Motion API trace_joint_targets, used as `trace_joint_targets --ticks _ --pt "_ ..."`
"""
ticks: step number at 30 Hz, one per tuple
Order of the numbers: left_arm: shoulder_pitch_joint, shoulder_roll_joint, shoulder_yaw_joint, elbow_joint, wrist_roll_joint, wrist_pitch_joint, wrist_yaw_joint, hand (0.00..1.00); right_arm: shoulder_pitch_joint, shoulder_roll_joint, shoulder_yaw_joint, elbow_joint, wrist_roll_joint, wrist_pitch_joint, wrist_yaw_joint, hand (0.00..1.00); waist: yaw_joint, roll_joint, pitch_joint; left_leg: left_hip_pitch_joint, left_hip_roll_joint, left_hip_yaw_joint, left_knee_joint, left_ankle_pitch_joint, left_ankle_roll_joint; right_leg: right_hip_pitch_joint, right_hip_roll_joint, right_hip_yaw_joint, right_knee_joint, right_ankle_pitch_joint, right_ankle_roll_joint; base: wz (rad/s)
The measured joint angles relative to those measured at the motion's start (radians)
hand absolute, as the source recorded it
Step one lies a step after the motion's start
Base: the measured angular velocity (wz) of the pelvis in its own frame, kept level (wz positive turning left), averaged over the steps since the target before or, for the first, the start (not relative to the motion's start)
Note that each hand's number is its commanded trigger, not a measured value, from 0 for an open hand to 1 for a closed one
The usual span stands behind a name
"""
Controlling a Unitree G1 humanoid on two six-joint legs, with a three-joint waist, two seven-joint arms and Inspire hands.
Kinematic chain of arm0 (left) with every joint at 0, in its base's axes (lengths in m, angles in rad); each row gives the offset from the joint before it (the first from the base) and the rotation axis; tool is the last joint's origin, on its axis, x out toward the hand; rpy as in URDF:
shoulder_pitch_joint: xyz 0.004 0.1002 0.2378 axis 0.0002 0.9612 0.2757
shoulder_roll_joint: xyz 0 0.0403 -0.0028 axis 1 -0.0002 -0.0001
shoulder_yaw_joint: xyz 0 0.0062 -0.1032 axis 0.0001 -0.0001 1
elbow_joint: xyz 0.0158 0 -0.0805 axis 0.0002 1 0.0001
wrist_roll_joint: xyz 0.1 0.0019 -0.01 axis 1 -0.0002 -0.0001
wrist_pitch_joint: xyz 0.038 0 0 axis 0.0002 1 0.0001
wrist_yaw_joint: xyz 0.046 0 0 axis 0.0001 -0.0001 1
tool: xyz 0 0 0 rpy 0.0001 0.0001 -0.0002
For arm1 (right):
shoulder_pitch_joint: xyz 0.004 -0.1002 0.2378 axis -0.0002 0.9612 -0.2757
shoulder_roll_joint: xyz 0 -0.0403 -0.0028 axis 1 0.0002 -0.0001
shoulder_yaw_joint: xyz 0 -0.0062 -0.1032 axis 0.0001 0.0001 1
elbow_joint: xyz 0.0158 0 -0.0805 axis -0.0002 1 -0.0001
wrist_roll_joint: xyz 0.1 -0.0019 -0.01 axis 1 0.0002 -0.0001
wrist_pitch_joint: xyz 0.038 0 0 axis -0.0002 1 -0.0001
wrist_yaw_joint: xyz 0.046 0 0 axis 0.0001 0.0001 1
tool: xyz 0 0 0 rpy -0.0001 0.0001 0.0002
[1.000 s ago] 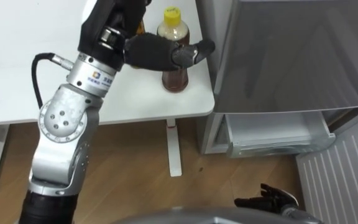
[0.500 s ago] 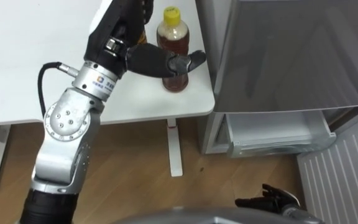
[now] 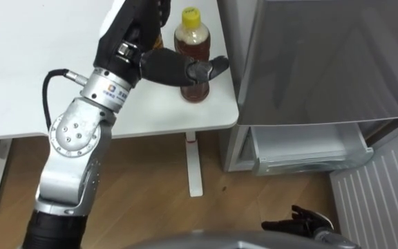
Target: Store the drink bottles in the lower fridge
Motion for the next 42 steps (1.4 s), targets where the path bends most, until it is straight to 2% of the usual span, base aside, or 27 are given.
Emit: trace_joint_targets --ticks 4,18,25,38,42 --pt "0.025 0.004 0.002 0.013 0.0 0.008 0.0 0.0 -0.001 0.0 -0.004 0.0 0.0 0.0 0.001 0.0 0.002 -0.002 -0.0005 -0.001 0.0 0.0 0.0 0.0 0.0 0.0 0.0 0.0 -0.001 0.0 0.0 0.0" --pt "0.032 0.016 0.004 0.131 0.0 0.008 0.004 0.0 0.004 0.002 -0.021 -0.006 0.006 -0.001 0.0 0.0 0.002 -0.003 -0.0014 0.001 0.0 0.0 0.001 0.0 0.0 0.001 0.0 -0.001 0.002 0.0 0.0 0.0" --pt "0.032 0.015 0.004 0.138 -0.001 0.008 0.004 0.0 0.006 0.005 -0.021 -0.015 0.005 0.0 0.003 0.0 0.003 -0.008 0.0002 -0.002 0.0 0.0 0.001 0.0 0.0 -0.002 0.0 0.0 0.002 0.0 0.0 0.0" --pt "0.031 -0.01 0.004 0.184 -0.005 0.008 0.001 0.0 0.006 0.006 -0.017 -0.015 -0.001 0.0 0.02 0.0 0.002 -0.016 0.0001 -0.001 0.001 0.0 0.002 0.0 0.0 0.0 0.0 0.001 0.003 0.0 -0.001 0.0" --pt "0.029 -0.02 0.004 0.184 -0.07 0.009 -0.002 0.0 0.006 0.007 -0.018 -0.02 -0.001 0.014 0.03 0.0 0.001 -0.02 0.0002 0.0 0.001 0.006 0.002 0.0 0.0 -0.001 0.0 0.004 0.002 0.0 -0.001 -0.02"
